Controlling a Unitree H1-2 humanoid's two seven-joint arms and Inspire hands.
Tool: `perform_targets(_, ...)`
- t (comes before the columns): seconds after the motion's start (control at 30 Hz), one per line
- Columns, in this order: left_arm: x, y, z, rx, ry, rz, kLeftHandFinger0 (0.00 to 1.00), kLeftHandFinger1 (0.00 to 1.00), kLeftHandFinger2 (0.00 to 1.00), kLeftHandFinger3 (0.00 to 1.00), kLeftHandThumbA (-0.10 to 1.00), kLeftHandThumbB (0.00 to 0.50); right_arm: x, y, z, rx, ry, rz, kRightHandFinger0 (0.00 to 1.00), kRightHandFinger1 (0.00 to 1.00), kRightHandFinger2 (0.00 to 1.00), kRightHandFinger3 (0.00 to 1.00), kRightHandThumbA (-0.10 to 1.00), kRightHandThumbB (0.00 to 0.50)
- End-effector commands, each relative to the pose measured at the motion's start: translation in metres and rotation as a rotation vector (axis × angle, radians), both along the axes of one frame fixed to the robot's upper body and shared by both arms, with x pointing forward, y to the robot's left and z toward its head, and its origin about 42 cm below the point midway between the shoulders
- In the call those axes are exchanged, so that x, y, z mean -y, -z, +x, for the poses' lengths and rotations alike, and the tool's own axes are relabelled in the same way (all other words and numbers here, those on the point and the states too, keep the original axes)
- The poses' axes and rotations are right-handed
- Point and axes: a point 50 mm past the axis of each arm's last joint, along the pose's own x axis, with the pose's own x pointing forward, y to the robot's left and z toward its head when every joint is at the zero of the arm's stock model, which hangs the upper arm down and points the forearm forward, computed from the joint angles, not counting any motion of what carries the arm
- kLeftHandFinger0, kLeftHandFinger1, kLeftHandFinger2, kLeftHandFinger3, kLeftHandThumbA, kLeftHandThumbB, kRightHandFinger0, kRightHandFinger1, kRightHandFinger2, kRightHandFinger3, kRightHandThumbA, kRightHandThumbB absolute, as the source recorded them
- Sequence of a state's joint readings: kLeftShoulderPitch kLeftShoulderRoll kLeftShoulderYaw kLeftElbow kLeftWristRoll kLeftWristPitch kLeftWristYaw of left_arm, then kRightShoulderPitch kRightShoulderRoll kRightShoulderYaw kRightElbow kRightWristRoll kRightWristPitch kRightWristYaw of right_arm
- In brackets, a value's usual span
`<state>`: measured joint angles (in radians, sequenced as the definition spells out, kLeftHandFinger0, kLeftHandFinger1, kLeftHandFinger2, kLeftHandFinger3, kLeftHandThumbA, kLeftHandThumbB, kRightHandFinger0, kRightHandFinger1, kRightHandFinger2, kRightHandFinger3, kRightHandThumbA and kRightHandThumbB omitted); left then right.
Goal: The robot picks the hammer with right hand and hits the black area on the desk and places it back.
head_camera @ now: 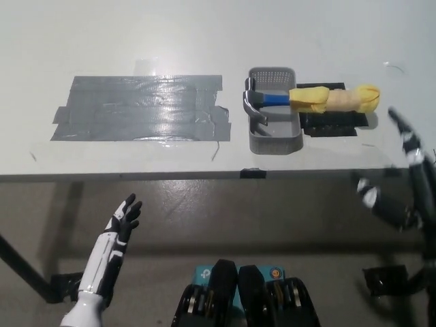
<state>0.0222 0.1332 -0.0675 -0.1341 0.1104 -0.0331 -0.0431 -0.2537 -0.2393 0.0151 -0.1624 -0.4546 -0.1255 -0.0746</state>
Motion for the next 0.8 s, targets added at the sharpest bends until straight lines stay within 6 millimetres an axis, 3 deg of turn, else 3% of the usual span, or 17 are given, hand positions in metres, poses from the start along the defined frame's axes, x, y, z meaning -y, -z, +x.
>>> perform_targets(0.0, 0.003, -0.011, 0.003, 0.070, 0.030, 0.019, 1.00, 1.00, 1.00, 1.00, 1.00, 0.165, 0.000, -0.029, 0.019, 0.101, 0.088, -0.132, 1.00, 1.00, 1.00, 1.00, 0.68, 0.261)
perform_targets(0.1, 0.002, -0.011, 0.002, 0.067, 0.023, 0.029, 1.00, 1.00, 1.00, 1.00, 1.00, 0.184, -0.004, -0.047, 0.044, 0.115, 0.131, -0.256, 1.00, 1.00, 1.00, 1.00, 0.77, 0.292)
perform_targets(0.17, 0.000, -0.010, 0.002, 0.072, 0.019, 0.043, 1.00, 1.00, 1.00, 1.00, 1.00, 0.190, -0.010, -0.060, 0.059, 0.091, 0.128, -0.328, 1.00, 1.00, 1.00, 1.00, 0.78, 0.315)
perform_targets(0.2, 0.000, -0.010, 0.002, 0.071, 0.019, 0.046, 1.00, 1.00, 1.00, 1.00, 1.00, 0.192, -0.013, -0.064, 0.068, 0.058, 0.136, -0.381, 1.00, 1.00, 1.00, 1.00, 0.81, 0.351)
perform_targets(0.37, -0.002, -0.009, 0.001, 0.061, 0.013, 0.052, 1.00, 1.00, 1.00, 1.00, 1.00, 0.197, -0.027, -0.067, 0.092, -0.033, 0.158, -0.501, 1.00, 1.00, 1.00, 1.00, 0.90, 0.405)
perform_targets(0.43, -0.003, -0.009, 0.001, 0.064, 0.015, 0.054, 1.00, 1.00, 1.00, 1.00, 1.00, 0.199, -0.033, -0.066, 0.099, -0.069, 0.169, -0.562, 1.00, 1.00, 1.00, 1.00, 1.00, 0.440)
perform_targets(0.53, -0.004, -0.009, 0.001, 0.062, 0.012, 0.059, 1.00, 1.00, 1.00, 1.00, 1.00, 0.199, -0.040, -0.064, 0.106, -0.105, 0.166, -0.590, 1.00, 1.00, 1.00, 1.00, 1.00, 0.484)
perform_targets(0.77, -0.004, -0.008, -0.001, 0.058, 0.014, 0.061, 1.00, 1.00, 1.00, 1.00, 1.00, 0.194, -0.055, -0.060, 0.118, -0.144, 0.175, -0.625, 1.00, 1.00, 1.00, 1.00, 1.00, 0.454)
